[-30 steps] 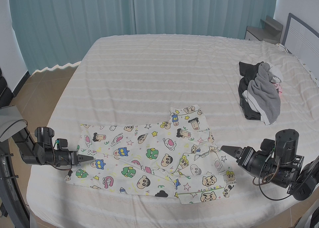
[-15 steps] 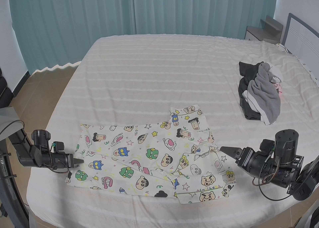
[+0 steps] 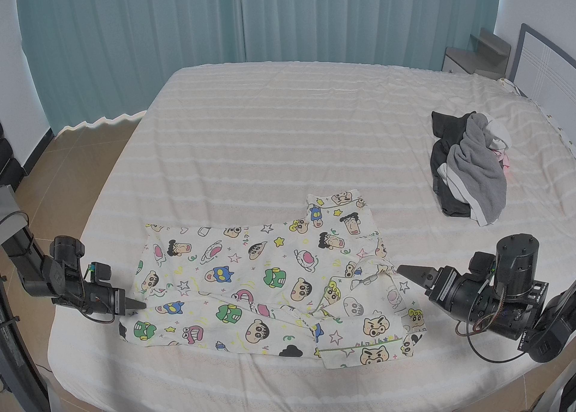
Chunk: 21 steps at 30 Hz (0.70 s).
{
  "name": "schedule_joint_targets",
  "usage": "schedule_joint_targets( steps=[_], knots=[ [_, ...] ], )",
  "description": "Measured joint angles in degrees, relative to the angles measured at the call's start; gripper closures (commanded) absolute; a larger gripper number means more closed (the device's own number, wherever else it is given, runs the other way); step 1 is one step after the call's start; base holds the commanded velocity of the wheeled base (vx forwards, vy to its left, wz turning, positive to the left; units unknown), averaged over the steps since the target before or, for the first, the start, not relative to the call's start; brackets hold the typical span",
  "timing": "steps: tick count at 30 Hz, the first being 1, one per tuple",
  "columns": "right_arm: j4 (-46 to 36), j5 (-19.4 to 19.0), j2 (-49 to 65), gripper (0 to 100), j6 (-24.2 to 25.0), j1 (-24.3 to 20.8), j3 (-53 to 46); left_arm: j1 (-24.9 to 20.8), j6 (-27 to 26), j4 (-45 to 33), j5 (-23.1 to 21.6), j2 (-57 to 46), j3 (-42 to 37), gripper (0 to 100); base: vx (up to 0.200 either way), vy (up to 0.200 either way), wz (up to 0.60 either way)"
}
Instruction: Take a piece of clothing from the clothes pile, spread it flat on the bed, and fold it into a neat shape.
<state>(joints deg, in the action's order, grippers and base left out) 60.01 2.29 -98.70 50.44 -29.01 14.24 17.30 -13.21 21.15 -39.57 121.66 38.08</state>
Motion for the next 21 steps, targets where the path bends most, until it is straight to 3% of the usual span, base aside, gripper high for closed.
schedule_joint_targets(
  steps=[4,21],
  knots=[
    [0.00,-0.02,0.00,0,0.00,-0.01,-0.16,1.30,-2.82,-3.12,0.24,-0.96,0.20,100,0.000,0.000,0.00],
    [0.00,-0.02,0.00,0,0.00,-0.06,-0.38,4.25,-3.39,-3.63,0.29,-1.87,-0.93,100,0.000,0.000,0.00]
  ],
)
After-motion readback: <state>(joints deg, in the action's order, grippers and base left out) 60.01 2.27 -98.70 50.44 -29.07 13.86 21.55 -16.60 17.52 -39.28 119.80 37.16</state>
